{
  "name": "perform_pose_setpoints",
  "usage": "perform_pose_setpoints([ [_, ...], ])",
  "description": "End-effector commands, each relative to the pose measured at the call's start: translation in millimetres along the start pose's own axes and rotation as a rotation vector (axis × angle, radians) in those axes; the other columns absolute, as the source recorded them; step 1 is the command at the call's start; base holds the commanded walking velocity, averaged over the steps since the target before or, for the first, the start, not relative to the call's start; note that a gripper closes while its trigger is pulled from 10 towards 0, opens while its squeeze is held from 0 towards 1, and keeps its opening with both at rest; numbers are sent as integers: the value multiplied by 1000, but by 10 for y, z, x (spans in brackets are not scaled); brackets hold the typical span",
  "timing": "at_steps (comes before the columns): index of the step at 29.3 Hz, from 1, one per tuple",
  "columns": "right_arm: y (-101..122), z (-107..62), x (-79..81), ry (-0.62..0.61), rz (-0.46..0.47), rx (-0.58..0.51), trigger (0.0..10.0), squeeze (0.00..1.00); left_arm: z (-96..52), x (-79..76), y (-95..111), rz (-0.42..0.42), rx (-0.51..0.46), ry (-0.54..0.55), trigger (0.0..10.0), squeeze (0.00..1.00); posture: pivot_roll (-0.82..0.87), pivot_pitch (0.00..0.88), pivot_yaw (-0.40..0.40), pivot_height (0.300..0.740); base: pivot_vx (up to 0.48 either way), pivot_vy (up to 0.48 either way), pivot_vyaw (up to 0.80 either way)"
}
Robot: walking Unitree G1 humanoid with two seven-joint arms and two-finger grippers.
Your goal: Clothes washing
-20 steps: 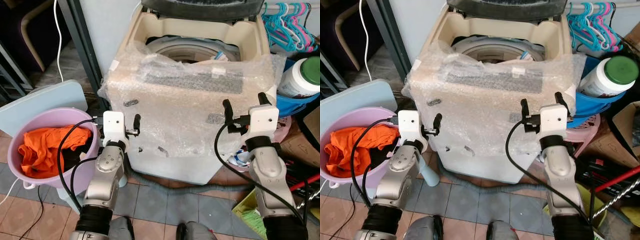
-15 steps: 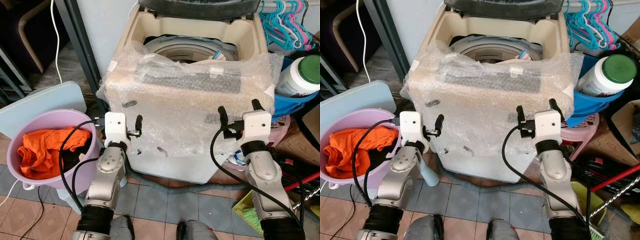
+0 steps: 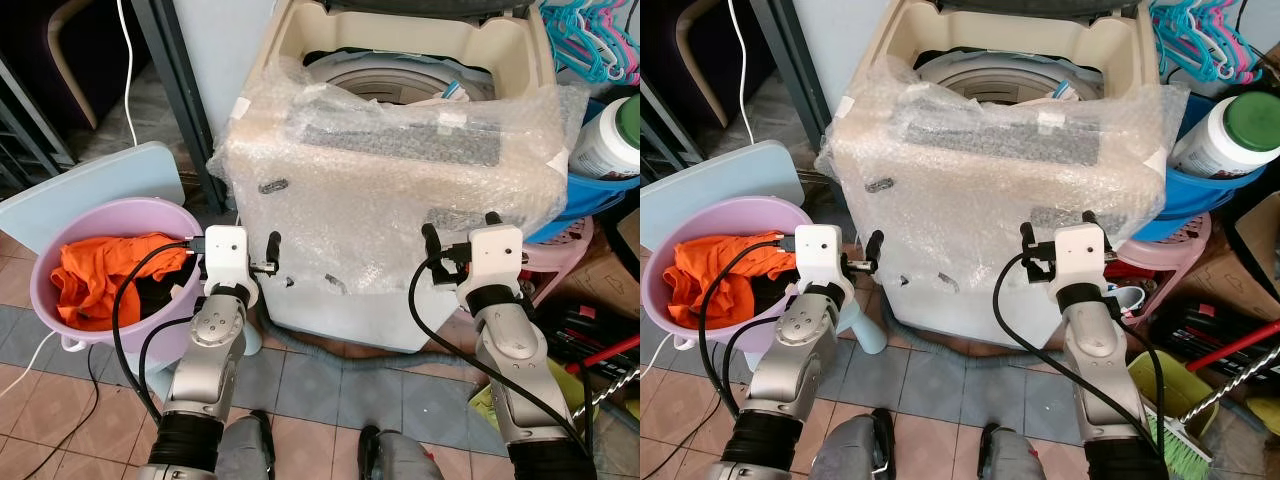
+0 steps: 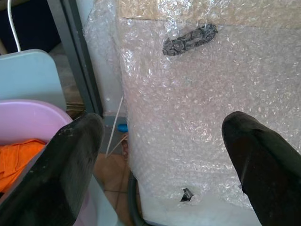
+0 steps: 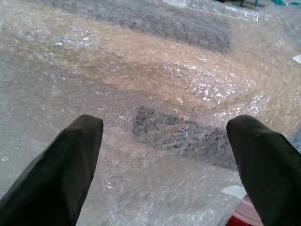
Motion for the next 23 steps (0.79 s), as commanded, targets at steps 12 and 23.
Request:
perform_pose_setpoints([
  [12, -29, 21, 109, 24, 8, 52, 10000, 0, 0, -10, -17, -2, 10, 5, 10000, 0, -68, 100, 42, 740, -108, 0, 0],
  [23, -28, 50, 238, 58, 102, 63, 10000, 0, 19, 30, -23, -8, 18, 36, 10000, 0, -58, 97, 40, 740, 0, 346, 655],
])
Point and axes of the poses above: a point about 5 cm out from each wrist's last joint towards the gripper, its own z axis pointing out of the wrist towards the gripper, its own y axis along the axis of the wrist's last joint, x = y × z, the point moved 3 cm from there along z, pointing out of the wrist towards the gripper, and after that the axes turned 2 degrees about z, right-handed, at the moved point
